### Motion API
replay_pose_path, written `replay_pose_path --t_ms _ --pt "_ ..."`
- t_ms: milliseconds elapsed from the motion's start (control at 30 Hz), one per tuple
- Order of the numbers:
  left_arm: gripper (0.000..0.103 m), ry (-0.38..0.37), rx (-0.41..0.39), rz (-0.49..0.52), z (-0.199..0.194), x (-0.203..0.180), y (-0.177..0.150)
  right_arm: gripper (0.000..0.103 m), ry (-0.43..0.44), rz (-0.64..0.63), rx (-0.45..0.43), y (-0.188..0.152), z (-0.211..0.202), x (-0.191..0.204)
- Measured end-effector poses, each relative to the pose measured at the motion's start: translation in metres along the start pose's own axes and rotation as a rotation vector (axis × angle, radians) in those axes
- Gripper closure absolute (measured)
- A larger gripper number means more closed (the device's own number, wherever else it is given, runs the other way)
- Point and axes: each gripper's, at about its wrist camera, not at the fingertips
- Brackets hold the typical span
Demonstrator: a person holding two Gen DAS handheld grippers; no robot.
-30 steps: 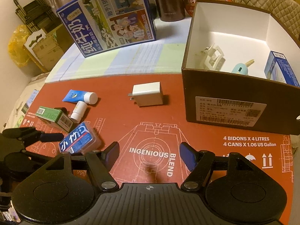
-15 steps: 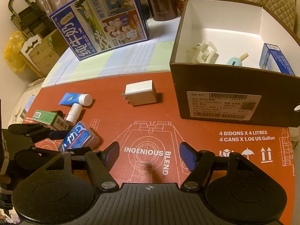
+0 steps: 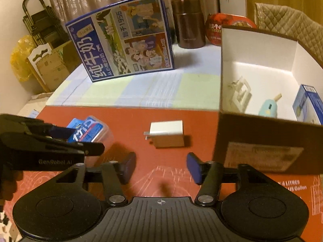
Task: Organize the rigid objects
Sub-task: 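Close the right gripper on the white charger block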
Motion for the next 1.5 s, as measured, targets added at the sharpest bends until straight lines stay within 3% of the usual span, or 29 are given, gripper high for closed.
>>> replay_pose_path --t_ms 400,633,1000,1200,1500 --pt "0.049 -0.003 0.034 -0.023 0.021 0.010 0.024 0.054 -0.092 0.016 -0.038 0.022 0.032 0.007" --pt "0.049 -0.007 0.054 -0.013 0.031 0.019 0.032 0.054 -0.111 0.052 -0.008 0.021 0.051 0.006" --pt "0.049 -0.015 0.057 0.014 0.037 0.023 0.038 0.053 -0.119 0.171 -0.055 0.019 0.064 0.001" --pt "0.049 -0.018 0.057 0.029 0.037 0.022 0.037 0.055 -0.141 0.131 -0.077 0.017 0.065 0.005" --pt "0.049 -0.039 0.046 0.053 0.032 0.014 0.035 0.055 -0.135 0.089 -0.039 0.003 0.050 0.003"
Point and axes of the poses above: each gripper's, at about its wrist camera, not at the fingertips, and z roughly the way its jaws point, x to its left, y to its top, and after that the axes turned 8 degrees about x, right-handed
